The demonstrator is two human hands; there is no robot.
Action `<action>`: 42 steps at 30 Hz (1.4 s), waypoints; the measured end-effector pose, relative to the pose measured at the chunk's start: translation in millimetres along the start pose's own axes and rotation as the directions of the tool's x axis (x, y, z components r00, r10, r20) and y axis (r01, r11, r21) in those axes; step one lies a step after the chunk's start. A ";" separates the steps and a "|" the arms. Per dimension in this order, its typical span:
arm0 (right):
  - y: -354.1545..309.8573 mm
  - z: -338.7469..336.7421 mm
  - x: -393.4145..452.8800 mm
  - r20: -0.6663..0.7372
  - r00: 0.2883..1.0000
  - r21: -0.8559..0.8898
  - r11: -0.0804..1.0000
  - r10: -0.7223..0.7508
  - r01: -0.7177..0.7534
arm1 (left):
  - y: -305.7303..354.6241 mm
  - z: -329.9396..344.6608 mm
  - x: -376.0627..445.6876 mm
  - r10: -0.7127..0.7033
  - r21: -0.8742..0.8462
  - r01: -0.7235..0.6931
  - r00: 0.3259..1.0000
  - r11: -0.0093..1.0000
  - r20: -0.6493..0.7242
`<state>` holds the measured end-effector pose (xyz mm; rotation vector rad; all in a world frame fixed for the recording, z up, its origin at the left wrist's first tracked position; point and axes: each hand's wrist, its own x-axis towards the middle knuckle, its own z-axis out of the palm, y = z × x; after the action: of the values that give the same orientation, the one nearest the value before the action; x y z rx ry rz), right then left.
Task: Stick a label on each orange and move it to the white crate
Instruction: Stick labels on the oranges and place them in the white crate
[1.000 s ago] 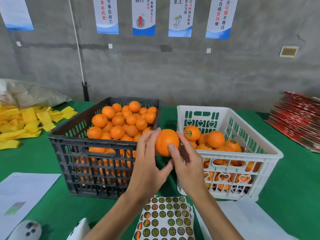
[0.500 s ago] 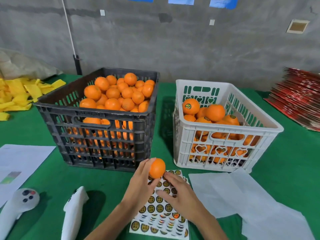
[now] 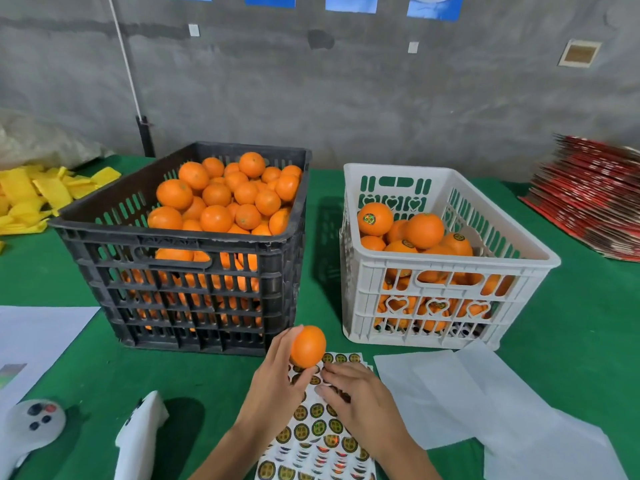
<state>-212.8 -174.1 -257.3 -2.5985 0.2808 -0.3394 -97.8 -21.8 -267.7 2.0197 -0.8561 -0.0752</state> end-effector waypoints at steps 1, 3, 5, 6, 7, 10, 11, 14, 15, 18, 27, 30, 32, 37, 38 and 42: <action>-2.3 -1.7 2.1 -0.002 1.000 -0.023 1.000 0.003 -0.003 | -0.2 -0.1 0.2 0.004 -0.013 -0.004 1.000 1.000 -0.004; -6.8 -6.4 7.6 0.007 1.000 -0.069 0.998 0.005 -0.005 | -0.7 0.5 0.1 0.008 -0.038 -0.008 1.000 0.999 -0.008; -10.8 -10.1 12.2 0.020 1.000 -0.087 0.996 0.004 -0.002 | -1.4 0.9 0.2 0.014 -0.053 -0.014 1.000 0.998 -0.012; -12.5 -11.4 13.3 0.022 1.000 -0.082 0.997 0.004 -0.002 | -1.6 0.8 0.4 0.013 -0.059 -0.014 1.000 0.998 -0.010; -13.4 -12.3 13.9 0.022 1.000 -0.063 0.998 0.007 -0.005 | -1.7 1.0 0.4 0.014 -0.060 -0.014 1.000 0.998 -0.006; -14.9 -11.5 14.3 -0.013 1.000 0.017 1.000 0.026 -0.026 | -1.6 1.8 0.6 0.011 -0.064 -0.011 1.000 0.998 -0.003; -14.9 -10.4 15.1 -0.030 0.999 0.045 0.998 0.041 -0.039 | -1.5 2.0 0.7 0.012 -0.066 -0.012 1.000 0.998 -0.006; -15.7 -7.9 16.4 -0.067 0.993 0.109 0.990 0.097 -0.090 | -1.9 2.7 0.9 0.016 -0.067 -0.017 1.000 0.998 -0.007; -16.0 -7.3 16.3 -0.067 0.994 0.096 0.992 0.088 -0.082 | -1.7 2.5 1.0 0.017 -0.063 -0.017 1.000 0.998 -0.004; -19.7 -6.0 14.9 -0.045 0.998 0.008 0.999 0.037 -0.037 | -1.2 1.9 1.2 0.008 -0.062 -0.009 1.000 0.998 -0.004; -37.6 -30.6 38.0 -0.463 0.876 0.046 0.991 0.136 -0.129 | 18.2 -2.9 3.2 0.061 -0.030 -0.062 0.998 0.998 -0.024; -53.6 -43.2 40.2 -0.428 0.903 0.027 0.999 0.029 -0.019 | 37.9 -13.5 13.8 0.104 -0.005 -0.104 0.991 0.995 -0.088; -64.8 -57.8 39.3 -0.450 0.893 0.017 1.000 -0.010 0.019 | 56.3 -25.6 23.3 0.149 0.015 -0.149 0.977 0.989 -0.153; -97.7 -108.1 47.0 -0.591 0.806 -0.092 0.994 -0.008 -0.058 | 119.0 -47.9 57.3 0.363 0.028 -0.372 0.884 0.928 -0.294; -100.1 -120.7 51.0 -0.628 0.778 -0.079 0.995 0.001 -0.065 | 133.3 -50.1 65.3 0.407 0.036 -0.415 0.865 0.909 -0.292; -88.5 -173.4 75.9 -0.707 0.706 -0.094 0.986 0.032 -0.139 | 183.3 -50.8 101.4 0.484 0.048 -0.489 0.837 0.871 -0.255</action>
<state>-179.2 -196.7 -52.3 -2.4539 0.7062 -1.3341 -101.5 -108.3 -70.3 1.6857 -1.1638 0.4609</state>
